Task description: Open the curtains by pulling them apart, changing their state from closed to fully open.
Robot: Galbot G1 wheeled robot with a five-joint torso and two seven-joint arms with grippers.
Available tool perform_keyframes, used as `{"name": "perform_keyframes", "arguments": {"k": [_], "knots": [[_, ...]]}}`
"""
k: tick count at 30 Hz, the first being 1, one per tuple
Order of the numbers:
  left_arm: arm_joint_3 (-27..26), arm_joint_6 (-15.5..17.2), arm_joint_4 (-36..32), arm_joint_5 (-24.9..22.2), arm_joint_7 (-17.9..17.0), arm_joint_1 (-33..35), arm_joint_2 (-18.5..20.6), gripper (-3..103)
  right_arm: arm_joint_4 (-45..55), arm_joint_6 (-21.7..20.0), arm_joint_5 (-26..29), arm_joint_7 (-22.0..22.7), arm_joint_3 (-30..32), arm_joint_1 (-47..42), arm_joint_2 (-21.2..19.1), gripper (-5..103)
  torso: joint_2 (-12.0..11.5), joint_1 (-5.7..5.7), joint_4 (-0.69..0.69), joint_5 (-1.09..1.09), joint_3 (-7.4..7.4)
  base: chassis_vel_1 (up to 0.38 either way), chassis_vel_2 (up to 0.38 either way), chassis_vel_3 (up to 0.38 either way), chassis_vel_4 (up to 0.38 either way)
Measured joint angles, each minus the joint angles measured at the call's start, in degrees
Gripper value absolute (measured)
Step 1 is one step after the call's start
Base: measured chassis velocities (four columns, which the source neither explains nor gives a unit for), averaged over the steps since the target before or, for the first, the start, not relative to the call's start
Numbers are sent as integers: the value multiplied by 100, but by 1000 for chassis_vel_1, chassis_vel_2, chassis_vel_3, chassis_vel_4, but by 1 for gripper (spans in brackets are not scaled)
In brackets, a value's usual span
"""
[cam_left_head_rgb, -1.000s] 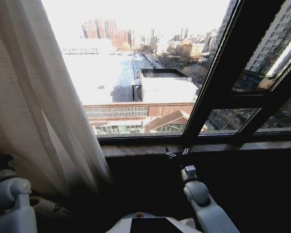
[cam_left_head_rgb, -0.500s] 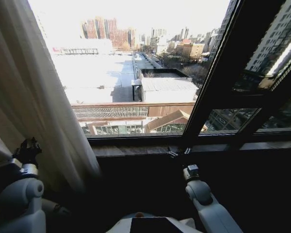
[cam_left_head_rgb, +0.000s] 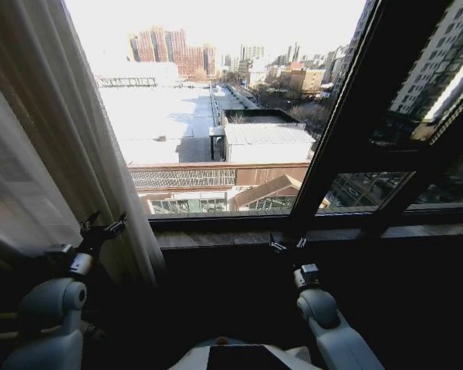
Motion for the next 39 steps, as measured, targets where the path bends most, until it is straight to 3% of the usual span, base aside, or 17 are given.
{"name": "perform_keyframes", "arguments": {"k": [5, 9, 18, 24, 28, 32, 35, 37, 39], "knots": [[12, -132, 315, -28, -82, -56, 67, 100, -31, -4, -93, 0, -13, 25, 60, 100, 0, -1, 3, 1, -1, 0, 0, 0, 0], [161, -424, 925, -63, 227, -421, 416, 100, -27, -25, -229, 1, -51, 27, 133, 100, 0, 0, 1, -1, 0, 0, 0, 0, 0], [619, -641, 1703, -170, 726, -1068, 976, 100, -45, -68, -372, 7, -11, 47, 171, 100, 0, -1, 0, 1, 0, 0, 0, 0, 0], [806, -734, 2029, -195, 686, -1303, 1139, 100, -80, -73, -498, 8, -17, 45, 291, 100, 0, 0, 1, 0, 0, 0, 0, 0, 0], [964, -996, 2273, -214, 601, -1408, 1230, 101, -101, -74, -607, 12, -48, 40, 399, 100, 0, 0, 1, 1, 0, 0, 0, 0, 0], [1037, -1069, 2438, -214, 574, -1542, 1240, 92, -109, -73, -651, 13, -63, 48, 442, 100, 0, -1, 1, 1, 0, 0, 0, 0, 0], [1123, -1075, 2547, -214, 563, -1677, 1233, 74, -130, -73, -657, 14, -51, 87, 433, 100, 0, 0, 1, 1, 0, 0, 0, 0, 0], [1150, -1075, 2566, -214, 563, -1708, 1232, 74, -140, -74, -656, 14, -41, 104, 428, 100, 0, 0, 1, 1, 0, 0, 0, 0, 0], [1195, -1076, 2600, -214, 563, -1763, 1230, 64, -165, -73, -653, 14, -32, 135, 423, 100, 0, 0, 1, 1, 0, 0, 0, 0, 0]]}}
